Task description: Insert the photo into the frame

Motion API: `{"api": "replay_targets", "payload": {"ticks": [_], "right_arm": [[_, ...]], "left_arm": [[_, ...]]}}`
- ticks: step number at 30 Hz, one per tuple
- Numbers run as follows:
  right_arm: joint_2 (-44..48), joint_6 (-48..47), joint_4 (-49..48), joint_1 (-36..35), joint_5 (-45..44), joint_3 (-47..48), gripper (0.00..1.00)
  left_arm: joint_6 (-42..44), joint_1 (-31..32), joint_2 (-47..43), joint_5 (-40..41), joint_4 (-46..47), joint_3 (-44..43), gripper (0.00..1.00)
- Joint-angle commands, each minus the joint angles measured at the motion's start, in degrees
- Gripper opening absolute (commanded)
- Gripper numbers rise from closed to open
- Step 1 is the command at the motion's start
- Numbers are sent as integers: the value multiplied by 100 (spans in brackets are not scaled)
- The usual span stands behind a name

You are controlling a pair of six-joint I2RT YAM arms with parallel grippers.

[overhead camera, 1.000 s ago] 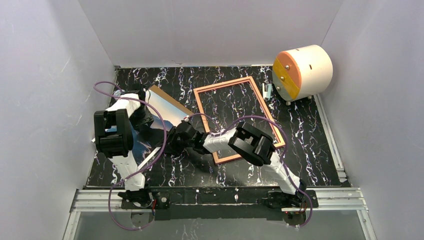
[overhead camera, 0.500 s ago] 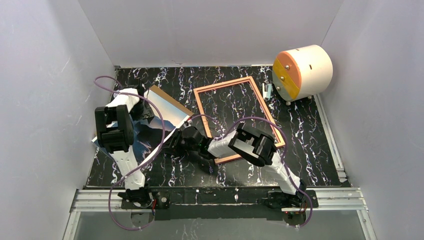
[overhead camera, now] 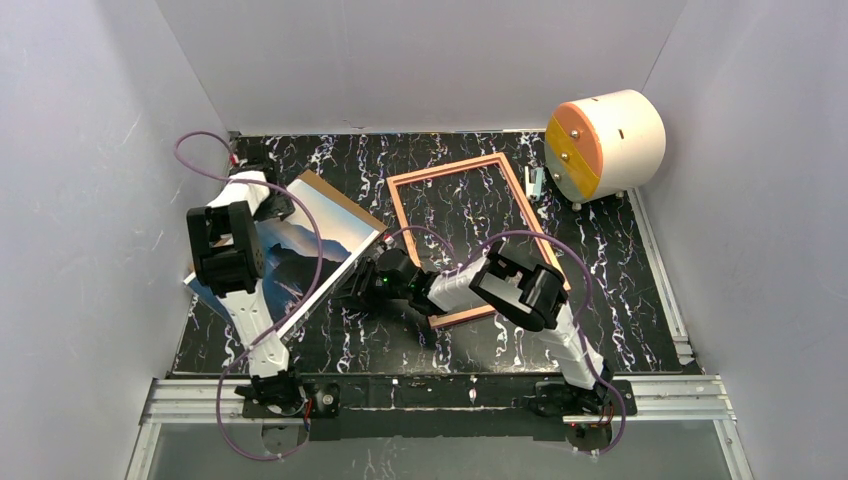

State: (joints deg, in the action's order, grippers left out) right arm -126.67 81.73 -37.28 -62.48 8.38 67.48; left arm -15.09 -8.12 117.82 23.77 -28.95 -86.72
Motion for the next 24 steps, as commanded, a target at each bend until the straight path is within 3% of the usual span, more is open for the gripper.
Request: {"api": "replay_targets", "payload": {"ticks": [1, 24], "right_arm": [[-190, -573, 1506, 47, 27, -332, 53], [-136, -817, 1833, 99, 125, -414, 53]], "left_arm": [[284, -408, 172, -51, 444, 21, 98], [78, -1192, 262, -2187, 1444, 1207, 98]]}}
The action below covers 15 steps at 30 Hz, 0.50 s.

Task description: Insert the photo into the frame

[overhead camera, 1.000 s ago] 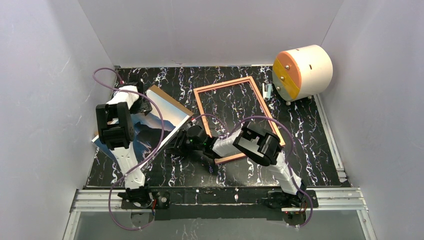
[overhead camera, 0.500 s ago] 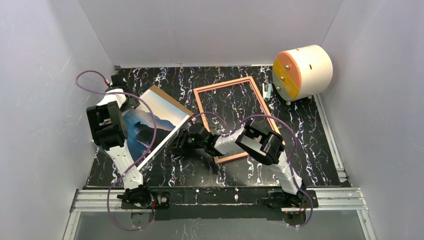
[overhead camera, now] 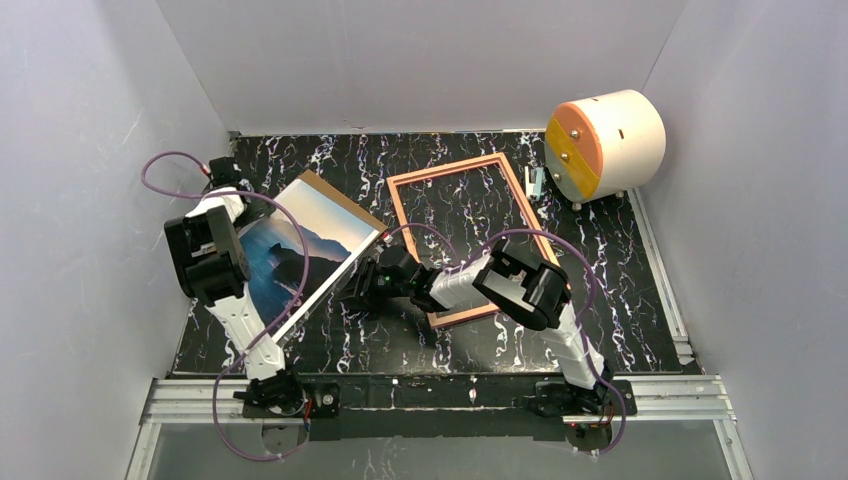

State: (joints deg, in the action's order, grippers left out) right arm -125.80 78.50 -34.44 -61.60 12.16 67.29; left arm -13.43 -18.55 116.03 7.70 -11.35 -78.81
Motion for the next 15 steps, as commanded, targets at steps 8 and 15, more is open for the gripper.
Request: {"api": "replay_targets", "payload": {"ticks": [8, 15], "right_arm": [[-89, -492, 1550, 16, -301, -471, 53], [-282, -348, 1169, 13, 29, -370, 55]], "left_arm": [[-788, -154, 483, -234, -1189, 489, 98], [-1654, -209, 589, -145, -1997, 909, 98]]}}
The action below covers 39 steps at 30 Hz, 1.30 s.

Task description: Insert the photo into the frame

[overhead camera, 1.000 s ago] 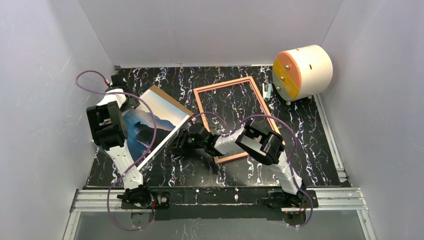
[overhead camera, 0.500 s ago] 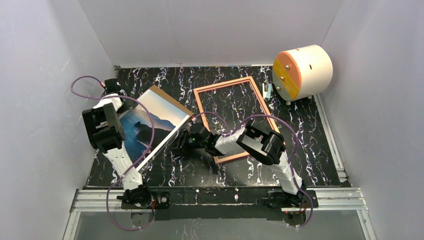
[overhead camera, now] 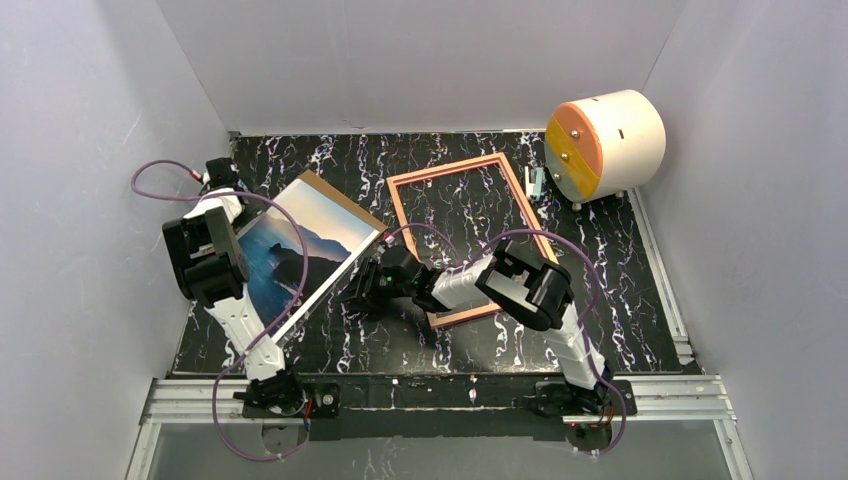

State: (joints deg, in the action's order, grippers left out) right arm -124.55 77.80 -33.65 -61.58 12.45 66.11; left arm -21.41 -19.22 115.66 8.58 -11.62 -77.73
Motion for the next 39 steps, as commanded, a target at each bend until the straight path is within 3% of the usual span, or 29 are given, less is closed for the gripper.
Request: {"api": "replay_targets", "payload": {"ticks": [1, 14, 23, 29, 36, 39], "right_arm": [[-468, -246, 1005, 11, 71, -229, 55], [-915, -217, 1026, -114, 22, 387, 56], [-982, -221, 1068, -271, 139, 512, 55], [-775, -184, 128, -324, 149, 2, 45], [-840, 36, -806, -315, 2, -143, 45], [-888, 46, -684, -240, -43, 82, 46]], "left_arm": [[-933, -151, 621, -267, -1998, 872, 98], [-1311, -159, -108, -594, -1752, 1902, 98], [-1370, -164, -297, -660, -1657, 2165, 98], [-1378, -161, -296, -613, -1677, 2131, 98], [-1410, -156, -286, -618, -1660, 2175, 98], [-1410, -161, -288, -633, -1660, 2166, 98]]}}
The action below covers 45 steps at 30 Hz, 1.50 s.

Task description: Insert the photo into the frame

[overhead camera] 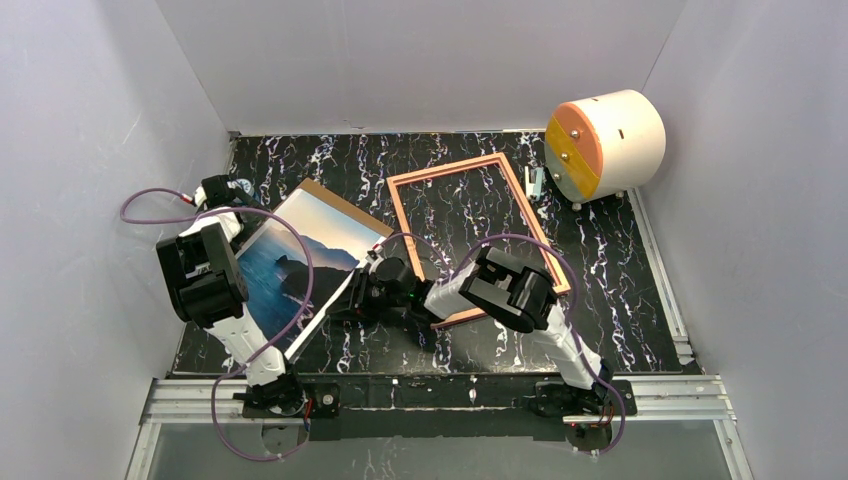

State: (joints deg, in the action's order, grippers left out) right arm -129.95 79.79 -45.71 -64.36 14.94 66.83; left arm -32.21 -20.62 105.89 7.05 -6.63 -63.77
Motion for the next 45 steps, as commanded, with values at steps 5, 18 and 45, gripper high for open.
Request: {"api": "replay_targets", "payload": {"ticks": [5, 18, 45], "right_arm": [[-338, -155, 834, 83, -367, 211, 48], [-198, -121, -174, 275, -140, -22, 47], [-137, -87, -1119, 451, 58, 40, 23]], "left_arm": [[-284, -21, 705, -444, -2188, 761, 98], [-259, -21, 723, -462, -2201, 739, 99], [-244, -21, 767, -468, -2193, 752, 99]]}}
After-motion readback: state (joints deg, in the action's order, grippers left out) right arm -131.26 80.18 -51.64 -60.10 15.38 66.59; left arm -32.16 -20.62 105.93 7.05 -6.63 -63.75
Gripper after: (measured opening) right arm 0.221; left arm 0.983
